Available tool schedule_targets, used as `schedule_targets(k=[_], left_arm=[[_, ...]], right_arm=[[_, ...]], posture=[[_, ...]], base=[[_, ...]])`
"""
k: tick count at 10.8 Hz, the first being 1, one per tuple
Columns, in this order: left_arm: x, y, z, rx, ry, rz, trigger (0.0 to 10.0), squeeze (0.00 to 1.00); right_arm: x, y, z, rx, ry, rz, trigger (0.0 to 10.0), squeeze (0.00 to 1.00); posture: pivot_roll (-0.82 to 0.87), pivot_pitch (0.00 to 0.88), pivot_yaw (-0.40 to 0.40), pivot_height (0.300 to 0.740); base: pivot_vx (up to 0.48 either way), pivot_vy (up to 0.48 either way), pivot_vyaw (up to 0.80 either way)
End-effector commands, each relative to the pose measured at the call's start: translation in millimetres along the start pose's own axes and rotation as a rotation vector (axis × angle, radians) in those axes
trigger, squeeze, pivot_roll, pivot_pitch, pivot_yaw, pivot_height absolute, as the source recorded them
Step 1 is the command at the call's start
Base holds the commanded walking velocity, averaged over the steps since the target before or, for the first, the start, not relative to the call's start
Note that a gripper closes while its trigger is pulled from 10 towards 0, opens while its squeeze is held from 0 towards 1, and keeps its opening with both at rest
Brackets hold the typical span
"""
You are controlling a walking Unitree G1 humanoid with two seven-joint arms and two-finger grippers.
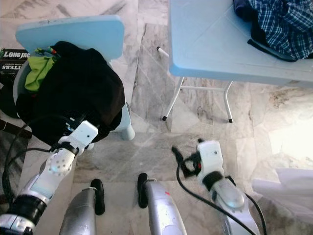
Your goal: Hang hanger
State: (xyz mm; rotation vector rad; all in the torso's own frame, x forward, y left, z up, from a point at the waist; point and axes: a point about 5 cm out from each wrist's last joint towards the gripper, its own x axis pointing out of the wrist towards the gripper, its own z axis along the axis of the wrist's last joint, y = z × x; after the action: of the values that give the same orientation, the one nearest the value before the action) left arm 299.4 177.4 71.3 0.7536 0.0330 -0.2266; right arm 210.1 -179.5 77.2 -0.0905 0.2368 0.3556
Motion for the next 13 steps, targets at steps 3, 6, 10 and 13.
schedule_targets(k=[3,6,10,13], left_arm=[[2.1,-11.3,-7.8,0.001,0.037,-0.050,10.0,0.00],[11.0,-11.9,-2.8,-0.002,-0.009,-0.060,0.0,0.00],[11.9,-16.4,-5.4,0.014,-0.028,-0.080,0.0,0.00],[13.2,-3.6,0.3,0.036,-0.093,0.011,0.0,0.00]], right_arm=[[-3.2,1.1,-9.6,0.007,0.047,0.021,10.0,0.00],[0.4,5.4,-12.2,0.036,0.046,0.083,10.0,0.00],[2.6,10.4,-20.5,0.043,0.065,0.129,10.0,0.00],[9.0,9.7,-25.0,0.043,0.060,0.128,10.0,0.00]], posture=[[-0.11,0.358,-0.144,0.740],[-0.11,0.349,-0.143,0.740],[-0.11,0.338,-0.138,0.740],[-0.10,0.326,-0.130,0.740]], base=[[0.000,0.000,0.00],[0.000,0.000,0.00],[0.000,0.000,0.00],[0.000,0.000,0.00]])
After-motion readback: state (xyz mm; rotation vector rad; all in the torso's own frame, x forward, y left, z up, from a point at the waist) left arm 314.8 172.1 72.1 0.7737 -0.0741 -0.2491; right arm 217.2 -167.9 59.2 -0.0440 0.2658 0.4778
